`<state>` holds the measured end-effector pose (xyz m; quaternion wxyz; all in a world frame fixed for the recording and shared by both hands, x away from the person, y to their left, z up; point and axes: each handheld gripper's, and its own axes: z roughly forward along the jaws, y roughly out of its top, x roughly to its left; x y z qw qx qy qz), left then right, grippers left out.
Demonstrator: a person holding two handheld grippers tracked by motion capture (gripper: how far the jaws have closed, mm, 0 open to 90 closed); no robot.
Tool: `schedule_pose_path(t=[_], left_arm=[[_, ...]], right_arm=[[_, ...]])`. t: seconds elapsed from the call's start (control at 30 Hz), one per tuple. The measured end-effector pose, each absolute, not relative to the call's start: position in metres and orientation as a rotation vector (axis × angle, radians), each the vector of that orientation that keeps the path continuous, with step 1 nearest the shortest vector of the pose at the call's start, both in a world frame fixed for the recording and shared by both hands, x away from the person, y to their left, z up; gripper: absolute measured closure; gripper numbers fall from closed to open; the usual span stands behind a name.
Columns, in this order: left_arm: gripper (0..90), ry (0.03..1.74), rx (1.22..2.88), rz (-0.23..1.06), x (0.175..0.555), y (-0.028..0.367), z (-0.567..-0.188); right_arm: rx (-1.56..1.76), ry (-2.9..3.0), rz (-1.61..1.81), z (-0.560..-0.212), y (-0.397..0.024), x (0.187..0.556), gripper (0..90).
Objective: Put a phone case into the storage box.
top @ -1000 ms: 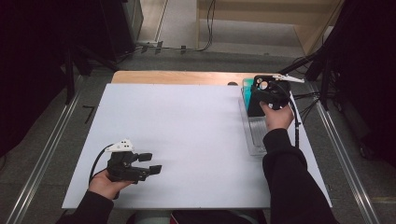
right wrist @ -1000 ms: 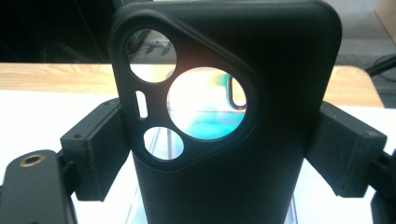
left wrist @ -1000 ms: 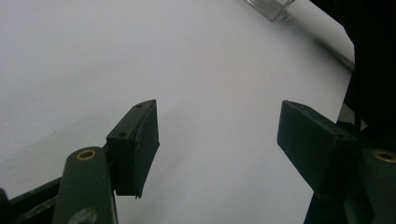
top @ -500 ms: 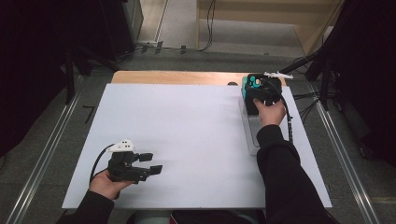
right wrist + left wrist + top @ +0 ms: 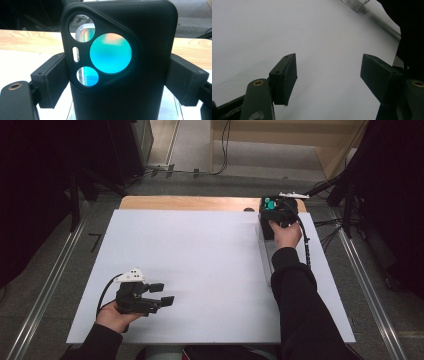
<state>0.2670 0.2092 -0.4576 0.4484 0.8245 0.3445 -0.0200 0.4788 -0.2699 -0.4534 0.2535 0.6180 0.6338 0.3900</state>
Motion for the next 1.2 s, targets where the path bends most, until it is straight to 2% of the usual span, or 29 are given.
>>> schedule_pose_path(t=[0.4,0.47,0.8,1.2], left_arm=[[30.3,0.851,2.031,-0.054,0.269,0.208,-0.457],[30.3,0.850,2.032,-0.054,0.270,0.207,-0.457],[30.3,0.852,2.033,-0.055,0.272,0.205,-0.457],[30.3,0.863,2.024,-0.047,0.275,0.206,-0.456]], right_arm=[[1.680,1.725,1.066,-0.454,-0.270,0.480,6.4],[1.676,1.737,1.061,-0.455,-0.270,0.480,1.6],[1.686,1.763,1.068,-0.452,-0.273,0.478,1.3],[1.717,1.784,1.086,-0.433,-0.275,0.466,1.4]])
